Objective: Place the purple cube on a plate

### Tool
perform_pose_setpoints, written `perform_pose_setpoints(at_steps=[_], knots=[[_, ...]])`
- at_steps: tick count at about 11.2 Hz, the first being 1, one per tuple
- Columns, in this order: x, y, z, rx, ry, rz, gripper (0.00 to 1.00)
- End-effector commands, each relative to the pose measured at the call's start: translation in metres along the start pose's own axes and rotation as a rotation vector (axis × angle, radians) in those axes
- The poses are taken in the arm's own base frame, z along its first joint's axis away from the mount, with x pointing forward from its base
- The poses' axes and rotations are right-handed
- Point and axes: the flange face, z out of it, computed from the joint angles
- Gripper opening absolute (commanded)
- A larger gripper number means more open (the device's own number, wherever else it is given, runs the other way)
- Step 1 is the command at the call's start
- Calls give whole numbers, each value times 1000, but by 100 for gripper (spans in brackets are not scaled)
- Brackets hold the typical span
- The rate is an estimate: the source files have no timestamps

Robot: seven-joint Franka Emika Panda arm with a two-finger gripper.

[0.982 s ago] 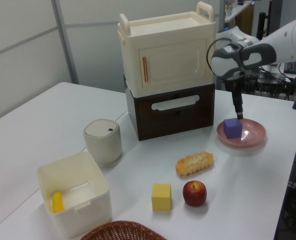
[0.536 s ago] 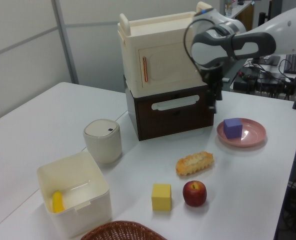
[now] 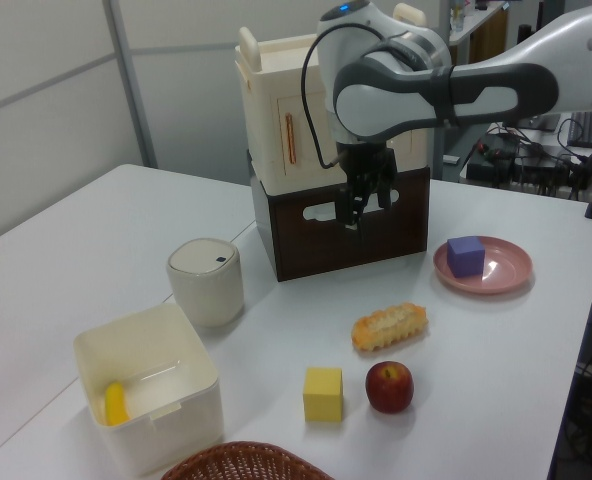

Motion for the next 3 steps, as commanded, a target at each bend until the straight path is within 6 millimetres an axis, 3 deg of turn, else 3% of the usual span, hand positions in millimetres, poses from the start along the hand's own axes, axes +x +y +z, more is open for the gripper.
perform_pose_setpoints(at_steps=[1,3], knots=[[-26,-10,-37,107,36,23,100],[-26,-18,-37,112,32,10,100]])
